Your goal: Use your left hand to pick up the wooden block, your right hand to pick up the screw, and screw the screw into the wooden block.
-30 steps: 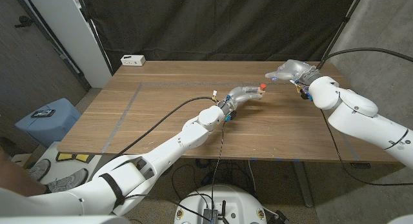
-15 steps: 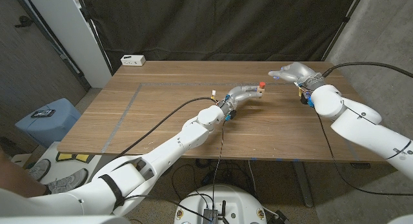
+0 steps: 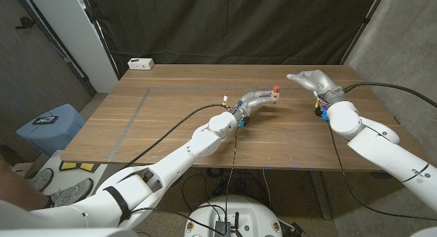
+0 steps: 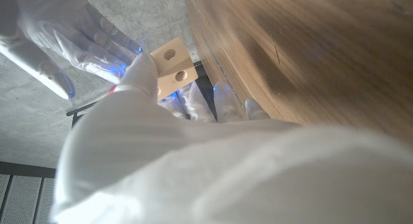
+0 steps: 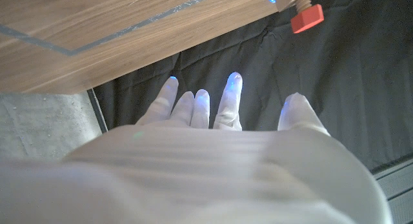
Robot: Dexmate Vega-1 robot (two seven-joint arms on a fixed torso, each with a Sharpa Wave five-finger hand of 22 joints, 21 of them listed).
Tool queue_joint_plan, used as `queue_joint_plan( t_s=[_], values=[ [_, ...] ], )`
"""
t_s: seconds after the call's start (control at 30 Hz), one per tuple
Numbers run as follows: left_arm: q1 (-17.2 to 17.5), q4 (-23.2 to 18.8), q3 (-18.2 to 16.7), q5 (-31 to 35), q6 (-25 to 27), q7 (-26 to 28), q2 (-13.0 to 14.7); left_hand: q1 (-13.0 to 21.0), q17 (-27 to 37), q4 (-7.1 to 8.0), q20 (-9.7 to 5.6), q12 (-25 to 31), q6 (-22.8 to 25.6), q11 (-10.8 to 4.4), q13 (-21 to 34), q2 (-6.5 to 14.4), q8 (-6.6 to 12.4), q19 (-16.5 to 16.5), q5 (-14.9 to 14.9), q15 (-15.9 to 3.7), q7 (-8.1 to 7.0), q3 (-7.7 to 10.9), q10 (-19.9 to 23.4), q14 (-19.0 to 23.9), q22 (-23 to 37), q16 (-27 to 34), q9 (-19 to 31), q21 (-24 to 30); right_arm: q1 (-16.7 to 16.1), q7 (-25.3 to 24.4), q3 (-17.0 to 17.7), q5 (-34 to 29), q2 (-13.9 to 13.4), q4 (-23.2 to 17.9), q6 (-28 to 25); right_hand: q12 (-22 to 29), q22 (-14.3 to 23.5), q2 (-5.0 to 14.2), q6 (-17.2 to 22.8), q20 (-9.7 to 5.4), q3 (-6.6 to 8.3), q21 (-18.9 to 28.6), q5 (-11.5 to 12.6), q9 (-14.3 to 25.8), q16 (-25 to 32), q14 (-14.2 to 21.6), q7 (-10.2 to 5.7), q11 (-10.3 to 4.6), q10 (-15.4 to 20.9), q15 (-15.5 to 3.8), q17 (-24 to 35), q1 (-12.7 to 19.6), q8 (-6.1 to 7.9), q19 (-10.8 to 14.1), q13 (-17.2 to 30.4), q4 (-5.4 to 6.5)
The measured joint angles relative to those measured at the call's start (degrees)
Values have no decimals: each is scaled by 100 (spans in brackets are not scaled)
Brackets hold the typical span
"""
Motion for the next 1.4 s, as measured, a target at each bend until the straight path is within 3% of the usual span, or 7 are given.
queue_joint_plan(
  t_s=[0.3,0.37,0.47,0.6,0.73,1.1,1.4],
  values=[
    [7,-9,-4,-33,12,-3,4,-91,0,49,0,0,-11,-10,-22,-29,-16,0,-4,0,-8,-48,11,0,0,0,-4,0,-178,-278,96,332,343,170,406,-45,0,-30,-316,106,-24,0,-26,0,-45,-242,-89,24,-415,196,1,-77,-303,-44,-32,-23],
    [8,-10,-5,-38,13,-4,6,-98,0,58,0,0,-11,-10,-22,-22,-17,0,-4,0,-8,-38,11,0,0,0,-5,0,-213,-356,115,507,426,216,598,-45,0,8,-436,139,-42,0,-26,-24,-83,-353,-82,31,-504,222,1,-114,-403,-131,-42,-4],
    [8,-10,-5,-41,14,-4,7,-99,0,62,0,-1,-11,-10,-21,-22,-17,0,-5,0,-8,-33,11,0,0,0,-5,0,-243,-381,133,656,506,262,717,-81,-7,3,-588,66,-56,0,-26,-27,-104,-551,-74,62,-722,280,1,-168,-564,-283,-58,9],
    [8,-10,-5,-40,14,-7,8,-114,0,63,0,-2,-12,-9,-20,-6,-35,0,-10,0,-8,-33,10,0,0,0,-3,0,-268,-384,152,788,582,309,806,-87,-12,68,-791,132,-73,-25,-27,-27,-105,-761,-49,83,-1011,369,1,-234,-743,-443,-71,27],
    [4,-9,-3,-25,9,-11,9,-163,0,62,0,-2,-12,-9,-16,-33,-27,0,7,0,-8,-33,10,0,0,0,0,0,-273,-380,159,887,621,341,875,-87,-12,94,-950,174,-80,-24,-48,-27,-105,-960,-1,116,-1307,450,1,-308,-848,-555,-85,34],
    [-63,54,47,82,-63,-6,18,-173,0,62,0,-3,-32,-8,-34,-23,-9,0,7,0,-7,-33,9,0,0,0,0,0,-276,-149,200,1594,690,431,1167,-87,-3,254,-1272,296,-168,-24,-48,-26,-124,-1458,210,197,-1962,651,15,-590,-931,-833,-84,121],
    [-84,65,77,197,-101,57,34,-172,0,61,0,-14,-33,-7,-40,-24,-10,0,7,1,-7,-34,8,0,0,0,-1,0,-317,-70,221,1997,760,514,1412,-87,4,447,-1422,273,-215,-23,-48,-26,-145,-2142,280,246,-2666,722,15,-885,-931,-1122,-111,216]
  ],
)
